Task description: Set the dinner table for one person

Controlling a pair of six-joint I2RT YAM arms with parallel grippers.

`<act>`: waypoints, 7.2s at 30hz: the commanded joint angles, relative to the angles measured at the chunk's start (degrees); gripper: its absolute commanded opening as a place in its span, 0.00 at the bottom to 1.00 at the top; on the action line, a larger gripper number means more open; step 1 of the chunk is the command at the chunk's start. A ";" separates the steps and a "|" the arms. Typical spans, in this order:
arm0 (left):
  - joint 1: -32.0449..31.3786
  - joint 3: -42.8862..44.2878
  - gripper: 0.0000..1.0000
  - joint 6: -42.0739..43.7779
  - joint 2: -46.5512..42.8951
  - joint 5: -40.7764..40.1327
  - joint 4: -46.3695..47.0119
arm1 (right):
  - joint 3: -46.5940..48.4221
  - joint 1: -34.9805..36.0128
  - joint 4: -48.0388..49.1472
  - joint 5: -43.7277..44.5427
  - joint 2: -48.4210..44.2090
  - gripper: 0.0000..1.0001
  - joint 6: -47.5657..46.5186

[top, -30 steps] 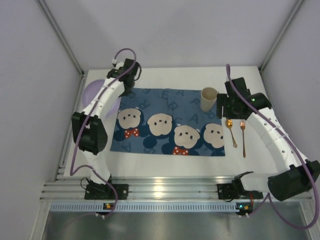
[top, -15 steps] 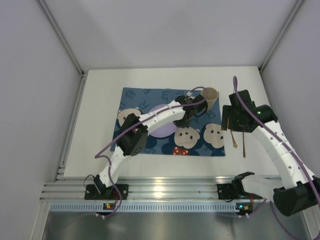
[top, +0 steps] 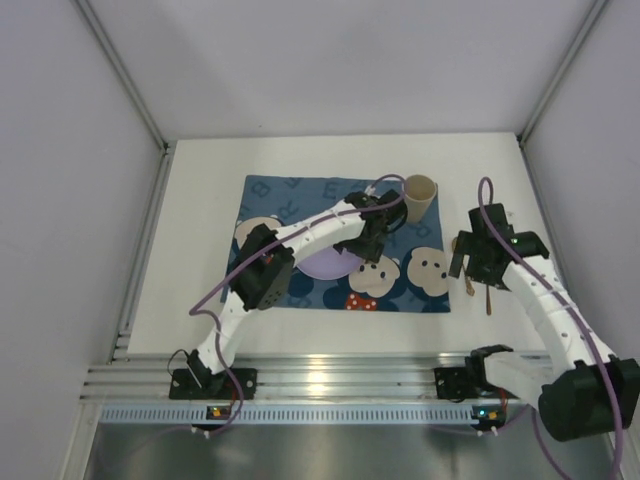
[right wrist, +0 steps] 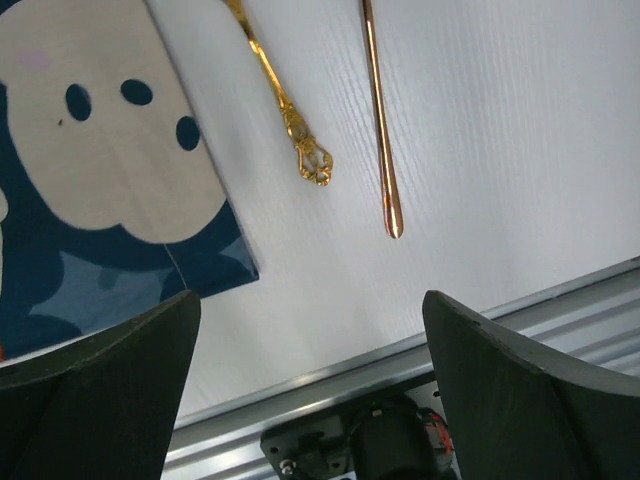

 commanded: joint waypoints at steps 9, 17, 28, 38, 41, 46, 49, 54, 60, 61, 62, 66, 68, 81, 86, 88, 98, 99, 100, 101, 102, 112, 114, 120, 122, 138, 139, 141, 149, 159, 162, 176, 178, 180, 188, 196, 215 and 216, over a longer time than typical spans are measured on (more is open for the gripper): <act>-0.13 -8.62 0.71 -3.38 -18.99 -1.97 2.20 | 1.52 -9.24 19.27 -5.32 21.73 0.88 -4.84; 2.15 -18.91 0.70 -4.17 -25.77 -3.56 3.16 | 8.20 -10.02 21.04 -1.63 36.06 0.78 -5.99; 4.70 -27.80 0.69 -5.84 -31.13 -4.35 3.61 | 11.90 -10.91 23.42 -2.23 48.55 0.38 -5.81; 5.32 -28.15 0.69 -7.86 -30.78 -3.91 3.34 | 8.29 -10.91 25.70 -5.05 52.07 0.07 -5.11; 5.32 -27.62 0.68 -7.86 -30.52 -3.91 3.34 | 8.20 -10.91 25.70 -5.31 52.07 0.00 -5.20; 5.41 -26.57 0.68 -7.42 -29.82 -4.00 3.17 | 11.35 -10.91 23.42 -5.49 49.79 0.00 -5.37; 5.32 -25.34 0.68 -7.16 -29.46 -4.00 2.73 | 14.61 -10.82 20.09 -4.88 45.84 0.00 -5.20; 5.41 -22.71 0.68 -6.80 -29.11 -3.82 1.94 | 22.07 -9.95 12.44 -4.96 38.12 0.00 -3.62; 5.32 -20.59 0.68 -6.89 -28.93 -3.29 0.79 | 27.54 -5.99 6.02 -4.88 31.61 0.00 -2.47; 5.41 -20.50 0.68 -6.89 -28.85 -3.21 0.53 | 28.24 -5.29 5.41 -4.62 30.90 0.00 -2.38; 5.32 -20.24 0.68 -6.80 -29.02 -3.20 0.44 | 28.33 -3.89 4.44 -4.18 30.19 0.00 -2.04; 5.41 -20.33 0.68 -7.07 -29.90 -3.91 -0.35 | 28.59 0.42 2.24 -4.87 26.59 0.00 -0.63; 5.32 -20.59 0.68 -7.33 -30.51 -4.35 -0.79 | 28.51 4.37 1.45 -5.75 25.71 0.00 0.78; 5.41 -25.60 0.68 -11.63 -35.79 -5.75 -1.58 | 30.43 27.67 5.57 3.90 35.35 0.00 0.97; 5.41 -28.94 0.68 -13.57 -39.83 -6.98 -3.07 | 32.63 28.38 9.09 8.30 43.79 0.00 -3.17; 5.32 -30.60 0.68 -14.01 -41.93 -7.77 -4.13 | 33.34 28.38 10.58 9.62 46.00 0.00 -5.09; 5.50 -36.06 0.69 -16.21 -48.01 -9.18 -7.29 | 36.60 28.03 16.38 15.95 56.90 0.00 -12.49; 5.50 -35.89 0.69 -16.21 -48.10 -9.44 -7.29 | 36.51 28.03 16.56 15.87 57.25 0.00 -12.58; 5.41 -35.54 0.69 -16.12 -48.01 -9.62 -7.47 | 36.59 27.94 16.30 15.87 57.60 0.00 -12.14; 5.41 -35.18 0.69 -15.95 -47.92 -9.88 -7.73 | 36.59 27.76 16.21 15.43 57.78 0.00 -11.79; 5.50 -34.49 0.69 -15.94 -47.66 -10.32 -8.08 | 36.51 27.76 16.30 14.82 57.44 0.00 -11.35; 5.41 -26.58 0.70 -9.81 -42.39 -10.41 -5.80 | 34.67 27.68 11.38 11.10 38.20 0.59 -7.31; 5.50 -24.21 0.70 -8.48 -39.42 -10.15 -4.66 | 31.16 26.28 9.28 12.87 31.97 0.72 -5.04; 5.41 -17.52 0.70 -5.84 -31.67 -5.32 -0.71 | 15.52 1.70 7.16 -1.75 17.81 0.78 0.43; 5.50 -16.99 0.70 -5.40 -30.52 -3.22 1.22 | 11.20 -8.04 7.51 -5.48 15.60 0.79 -0.27; 5.41 -28.67 0.69 -4.69 -31.84 0.66 10.72 | 7.06 -26.03 16.64 -10.16 36.33 0.69 1.31; 5.50 -29.20 0.69 -4.78 -32.10 0.75 10.81 | 7.32 -25.94 17.26 -9.98 38.34 0.68 1.31; 5.50 -30.34 0.69 -4.52 -32.71 0.75 10.81 | 7.59 -25.94 19.19 -9.80 41.15 0.61 1.22; 6.37 -30.96 0.69 -3.29 -33.59 -0.13 8.97 | 6.53 -25.85 23.85 -8.05 46.97 0.13 0.26; 6.46 -30.79 0.69 -3.38 -35.09 2.14 8.00 | 11.53 -25.68 20.79 -6.81 44.19 0.00 -3.61; 6.38 -29.12 0.70 -0.22 -36.05 5.57 10.80 | 16.09 -24.62 16.84 -7.77 38.48 0.00 -3.61; 4.88 -15.76 0.72 1.12 -31.66 34.56 29.07 | 33.95 -14.52 1.54 -24.38 18.07 0.00 5.79; 4.44 -15.14 0.72 0.06 -31.22 36.43 31.98 | 33.70 -13.29 0.83 -25.61 16.13 0.00 6.93; 4.09 -14.88 0.71 -1.79 -30.96 39.31 36.46 | 32.20 -13.02 0.83 -27.72 13.41 0.00 8.42; -1.62 -8.03 0.72 -1.88 -25.78 41.45 38.76 | 32.54 -10.47 -0.22 -33.61 9.71 0.00 10.01; -7.42 -3.46 0.71 -2.32 -20.77 38.11 37.28 | 33.25 -10.47 -0.75 -36.87 9.36 0.00 10.53; -7.78 -7.03 0.00 0.57 -25.75 22.82 29.54 | 34.74 -10.38 -0.59 -43.97 9.79 0.39 8.95; -7.34 -8.71 0.00 1.45 -27.16 22.98 29.88 | 35.01 -10.29 -0.05 -44.68 9.71 0.53 9.13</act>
